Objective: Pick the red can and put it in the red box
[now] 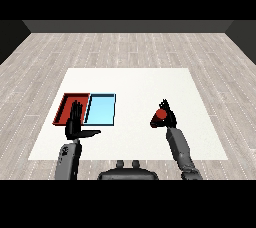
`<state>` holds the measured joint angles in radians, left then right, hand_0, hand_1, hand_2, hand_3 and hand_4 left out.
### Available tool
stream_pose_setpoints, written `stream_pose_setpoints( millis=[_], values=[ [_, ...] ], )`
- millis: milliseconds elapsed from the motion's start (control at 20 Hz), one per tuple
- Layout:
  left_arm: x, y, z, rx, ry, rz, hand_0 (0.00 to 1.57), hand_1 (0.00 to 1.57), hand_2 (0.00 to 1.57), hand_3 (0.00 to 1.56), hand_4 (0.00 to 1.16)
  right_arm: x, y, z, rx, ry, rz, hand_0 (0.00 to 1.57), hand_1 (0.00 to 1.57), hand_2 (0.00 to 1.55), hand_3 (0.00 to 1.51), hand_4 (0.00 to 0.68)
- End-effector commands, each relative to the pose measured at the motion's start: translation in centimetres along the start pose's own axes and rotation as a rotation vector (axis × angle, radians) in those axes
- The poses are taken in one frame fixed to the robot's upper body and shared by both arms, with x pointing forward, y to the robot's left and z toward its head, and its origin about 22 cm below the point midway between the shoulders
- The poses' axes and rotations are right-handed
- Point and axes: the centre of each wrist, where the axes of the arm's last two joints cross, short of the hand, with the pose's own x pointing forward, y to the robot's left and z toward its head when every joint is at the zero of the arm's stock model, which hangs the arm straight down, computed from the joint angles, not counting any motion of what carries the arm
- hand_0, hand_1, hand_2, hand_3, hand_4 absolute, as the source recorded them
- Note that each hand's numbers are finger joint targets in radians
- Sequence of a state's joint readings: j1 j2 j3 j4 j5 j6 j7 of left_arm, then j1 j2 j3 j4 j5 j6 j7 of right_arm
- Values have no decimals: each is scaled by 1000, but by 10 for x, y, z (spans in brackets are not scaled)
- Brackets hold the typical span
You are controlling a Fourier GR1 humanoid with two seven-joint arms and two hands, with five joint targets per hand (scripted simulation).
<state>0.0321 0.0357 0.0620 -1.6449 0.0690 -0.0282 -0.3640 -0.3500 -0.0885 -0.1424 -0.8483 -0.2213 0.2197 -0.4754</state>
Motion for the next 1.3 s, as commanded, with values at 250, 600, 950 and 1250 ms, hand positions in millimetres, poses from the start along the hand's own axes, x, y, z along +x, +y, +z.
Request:
stream_pose_setpoints(
  millis=[250,600,950,1250],
  values=[
    [-9,-4,9,23,17,34,0,0,0,0,0,-10,15,-24,3,41,-2,0,0,0,0,0],
    [-1,21,6,5,5,-4,0,0,0,0,0,6,-16,-18,-61,22,103,1488,1488,1466,1441,663],
    [5,13,12,-12,-13,-19,0,0,0,0,0,33,-4,-11,-35,5,187,1466,1466,1455,1425,646],
    [-10,0,-9,-29,21,5,0,0,0,0,0,24,16,-8,-21,-90,176,1457,1457,1446,1411,661]
  ],
)
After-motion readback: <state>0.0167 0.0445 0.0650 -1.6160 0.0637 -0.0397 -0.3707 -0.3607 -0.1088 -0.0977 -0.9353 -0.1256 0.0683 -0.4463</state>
